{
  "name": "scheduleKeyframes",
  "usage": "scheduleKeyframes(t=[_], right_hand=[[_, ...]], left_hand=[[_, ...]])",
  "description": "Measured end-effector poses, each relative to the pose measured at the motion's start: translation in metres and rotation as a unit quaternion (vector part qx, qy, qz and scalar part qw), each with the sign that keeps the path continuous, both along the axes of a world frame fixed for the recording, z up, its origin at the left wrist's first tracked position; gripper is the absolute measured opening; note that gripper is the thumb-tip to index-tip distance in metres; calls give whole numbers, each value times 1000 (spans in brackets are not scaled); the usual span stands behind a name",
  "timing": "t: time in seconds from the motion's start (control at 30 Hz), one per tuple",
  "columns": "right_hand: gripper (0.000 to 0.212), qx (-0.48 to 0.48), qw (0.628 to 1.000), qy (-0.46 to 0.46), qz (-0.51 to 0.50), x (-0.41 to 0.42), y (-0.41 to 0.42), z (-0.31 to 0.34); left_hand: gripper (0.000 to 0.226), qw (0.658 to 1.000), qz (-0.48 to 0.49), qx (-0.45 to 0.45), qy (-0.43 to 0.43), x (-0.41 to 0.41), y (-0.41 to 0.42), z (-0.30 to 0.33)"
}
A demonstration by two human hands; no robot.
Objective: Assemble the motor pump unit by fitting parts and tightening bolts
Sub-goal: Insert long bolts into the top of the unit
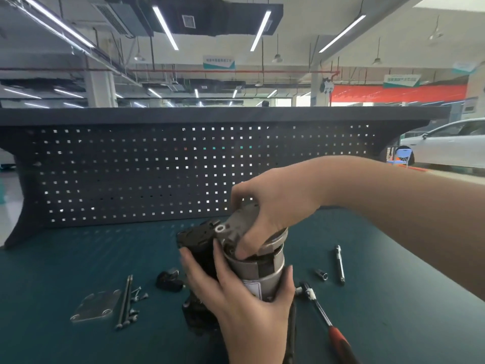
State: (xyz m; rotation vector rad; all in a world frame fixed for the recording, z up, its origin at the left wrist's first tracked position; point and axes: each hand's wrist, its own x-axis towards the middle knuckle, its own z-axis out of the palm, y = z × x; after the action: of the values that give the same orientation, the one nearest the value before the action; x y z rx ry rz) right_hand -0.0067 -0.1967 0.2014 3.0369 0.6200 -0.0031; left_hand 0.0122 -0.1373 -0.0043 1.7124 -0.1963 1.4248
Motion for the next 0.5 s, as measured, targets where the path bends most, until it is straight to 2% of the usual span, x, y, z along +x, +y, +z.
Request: scheduleKeyframes(t=[0.07,0.2,0.5], right_hand=[[74,6,999,20,-40,0,1,-5],[89,31,997,31,-60,4,-1,-13],[71,62,998,-11,-6,3,-12,-14]], left_hand=[[100,1000,9,3,5,-1,-2,-1],[102,1000,13,-1,5,-3,-4,-1],[100,999,11,-8,-43,0,-3,0]])
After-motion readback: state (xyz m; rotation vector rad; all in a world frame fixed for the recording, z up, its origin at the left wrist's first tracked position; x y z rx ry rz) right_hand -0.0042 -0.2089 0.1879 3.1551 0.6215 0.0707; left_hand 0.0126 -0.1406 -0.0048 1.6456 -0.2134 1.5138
